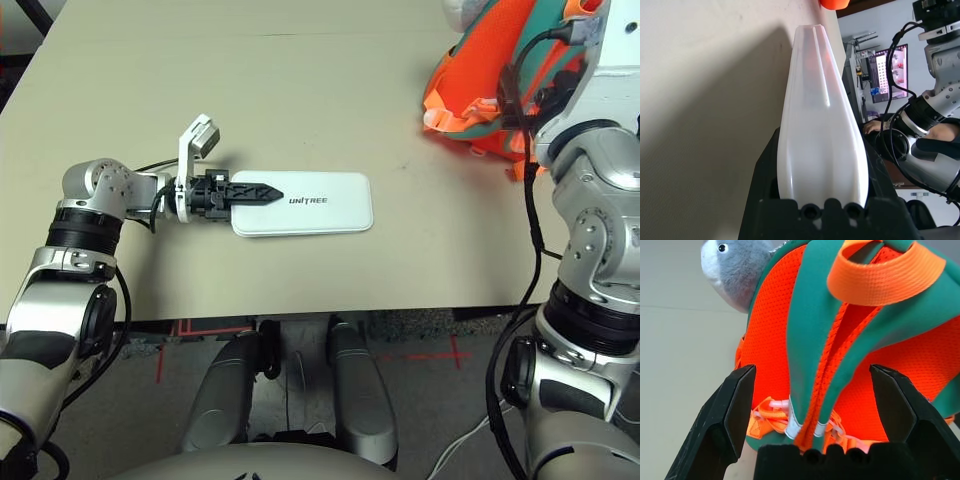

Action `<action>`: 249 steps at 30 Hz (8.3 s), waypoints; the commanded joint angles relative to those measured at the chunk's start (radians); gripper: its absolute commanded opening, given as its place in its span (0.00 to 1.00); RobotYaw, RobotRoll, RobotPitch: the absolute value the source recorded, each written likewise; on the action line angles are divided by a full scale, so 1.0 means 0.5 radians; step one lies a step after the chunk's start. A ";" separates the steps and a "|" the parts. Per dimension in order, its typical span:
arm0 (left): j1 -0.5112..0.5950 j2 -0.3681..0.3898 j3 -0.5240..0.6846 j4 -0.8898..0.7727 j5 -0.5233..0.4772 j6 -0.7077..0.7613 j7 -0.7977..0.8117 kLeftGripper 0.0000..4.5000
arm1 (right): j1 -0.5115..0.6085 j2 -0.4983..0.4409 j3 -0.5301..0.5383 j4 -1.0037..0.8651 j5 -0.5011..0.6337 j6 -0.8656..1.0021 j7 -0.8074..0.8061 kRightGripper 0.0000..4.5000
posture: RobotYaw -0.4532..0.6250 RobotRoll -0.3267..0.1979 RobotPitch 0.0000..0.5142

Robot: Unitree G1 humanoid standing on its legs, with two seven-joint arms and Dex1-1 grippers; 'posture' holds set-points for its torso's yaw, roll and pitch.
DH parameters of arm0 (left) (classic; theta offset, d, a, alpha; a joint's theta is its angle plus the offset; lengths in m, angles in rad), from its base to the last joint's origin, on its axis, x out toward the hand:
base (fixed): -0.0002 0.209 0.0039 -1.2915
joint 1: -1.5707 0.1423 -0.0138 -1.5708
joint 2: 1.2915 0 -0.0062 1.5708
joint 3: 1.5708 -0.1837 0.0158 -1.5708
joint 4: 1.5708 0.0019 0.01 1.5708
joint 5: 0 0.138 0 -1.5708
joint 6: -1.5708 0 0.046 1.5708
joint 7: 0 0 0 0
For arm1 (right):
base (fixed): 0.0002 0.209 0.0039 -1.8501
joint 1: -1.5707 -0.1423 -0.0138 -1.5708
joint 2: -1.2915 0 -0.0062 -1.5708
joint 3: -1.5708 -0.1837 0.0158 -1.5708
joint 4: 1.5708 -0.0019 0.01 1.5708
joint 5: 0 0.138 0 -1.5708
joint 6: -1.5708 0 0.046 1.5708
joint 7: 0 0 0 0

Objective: Put the pencil case into the backpack and zip it.

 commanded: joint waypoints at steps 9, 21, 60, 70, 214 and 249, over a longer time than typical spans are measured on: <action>0.041 0.044 0.015 -0.004 0.097 -0.028 0.106 0.28 | -0.066 0.116 0.023 0.270 -0.120 -0.268 -0.109 1.00 | 0.36 0.62 0.54; 0.071 0.032 0.044 -0.027 0.087 -0.017 0.126 0.28 | -0.182 0.208 0.006 0.526 -0.165 -0.482 -0.233 0.86 | 0.36 0.62 0.54; -0.060 0.047 -0.101 0.191 0.189 -0.147 -0.012 0.28 | -0.251 -1.346 -0.667 0.482 2.086 1.325 0.934 0.03 | 0.27 0.62 0.51; -0.092 0.052 -0.143 0.254 0.235 -0.183 -0.091 0.28 | 0.237 -1.573 -0.972 0.523 2.975 1.210 0.628 0.03 | 0.25 0.62 0.50; -1.447 -0.290 -0.105 1.221 1.372 -2.032 -0.906 0.00 | 0.445 -1.061 -0.065 0.258 2.272 0.302 0.982 0.03 | 0.35 0.62 0.49; -1.439 -0.473 -0.116 1.267 1.383 -2.015 -0.918 0.00 | 0.561 -0.996 -0.165 0.181 2.256 0.301 0.923 0.03 | 0.30 0.62 0.50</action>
